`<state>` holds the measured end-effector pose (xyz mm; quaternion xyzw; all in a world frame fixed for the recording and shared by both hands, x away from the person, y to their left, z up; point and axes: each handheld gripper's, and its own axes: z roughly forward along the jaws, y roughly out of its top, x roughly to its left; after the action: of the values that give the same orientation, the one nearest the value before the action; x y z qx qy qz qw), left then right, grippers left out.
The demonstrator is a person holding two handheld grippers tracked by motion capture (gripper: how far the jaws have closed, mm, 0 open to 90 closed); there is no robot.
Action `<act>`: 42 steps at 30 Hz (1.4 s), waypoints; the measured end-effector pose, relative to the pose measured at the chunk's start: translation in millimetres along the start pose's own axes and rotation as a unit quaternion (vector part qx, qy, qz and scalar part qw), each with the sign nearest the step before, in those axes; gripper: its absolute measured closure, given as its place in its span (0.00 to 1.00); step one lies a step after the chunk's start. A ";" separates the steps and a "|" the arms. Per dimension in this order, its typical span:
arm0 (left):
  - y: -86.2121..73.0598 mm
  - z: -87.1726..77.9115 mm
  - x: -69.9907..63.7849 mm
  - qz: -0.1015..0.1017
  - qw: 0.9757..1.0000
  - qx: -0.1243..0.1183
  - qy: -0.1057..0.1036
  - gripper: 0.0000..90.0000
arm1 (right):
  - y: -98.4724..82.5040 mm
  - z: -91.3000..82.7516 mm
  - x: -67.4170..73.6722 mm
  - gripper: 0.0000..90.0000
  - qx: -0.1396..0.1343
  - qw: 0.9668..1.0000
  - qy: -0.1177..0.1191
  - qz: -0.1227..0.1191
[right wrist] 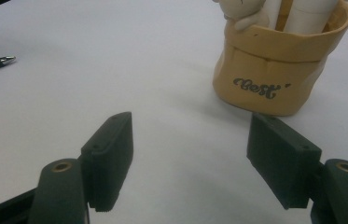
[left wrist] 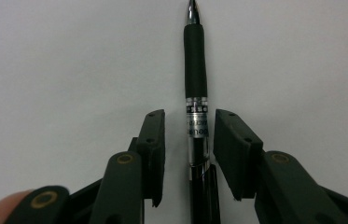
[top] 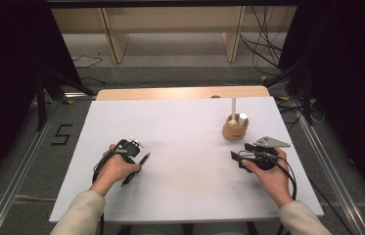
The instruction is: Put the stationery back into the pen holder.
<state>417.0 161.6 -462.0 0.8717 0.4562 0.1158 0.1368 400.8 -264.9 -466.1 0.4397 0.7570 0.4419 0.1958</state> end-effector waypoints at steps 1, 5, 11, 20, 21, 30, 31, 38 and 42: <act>0.1 0.8 -0.5 -0.001 1.000 0.002 -0.001 0.71 | 0.0 0.0 0.0 0.36 0.000 1.000 0.000 0.000; 0.7 2.1 -0.9 -0.003 1.000 0.004 -0.003 0.74 | 0.1 -0.2 0.1 0.36 0.000 1.000 0.000 0.000; 2.3 2.7 -0.2 -0.006 1.000 0.010 -0.008 0.75 | 0.0 -0.2 0.3 0.36 0.000 1.000 0.000 0.000; 3.7 3.4 1.8 -0.014 1.000 0.017 -0.022 0.80 | 0.1 -0.4 0.3 0.36 -0.001 1.000 -0.001 -0.001; 3.9 3.4 1.9 -0.013 1.000 0.017 -0.022 0.80 | 0.1 -0.4 0.3 0.36 -0.001 1.000 -0.001 -0.001; 5.7 3.6 0.9 -0.010 0.999 0.025 -0.026 0.85 | 0.3 -1.2 0.7 0.36 -0.004 1.000 -0.002 -0.001; 5.7 3.6 0.6 -0.010 0.999 0.025 -0.025 0.86 | 0.4 -1.5 0.7 0.36 -0.004 1.000 -0.002 -0.002; 6.0 3.8 -2.7 -0.016 0.999 0.025 -0.015 0.88 | 0.3 -1.6 0.8 0.36 -0.005 1.000 -0.002 -0.002; 5.2 3.5 -5.1 -0.015 1.000 0.022 -0.007 0.88 | 0.2 -2.0 0.9 0.36 -0.004 1.000 -0.003 -0.002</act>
<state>419.3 154.1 -463.9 0.8683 0.4708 0.0972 0.1221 399.1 -265.1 -464.8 0.4384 0.7555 0.4437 0.2006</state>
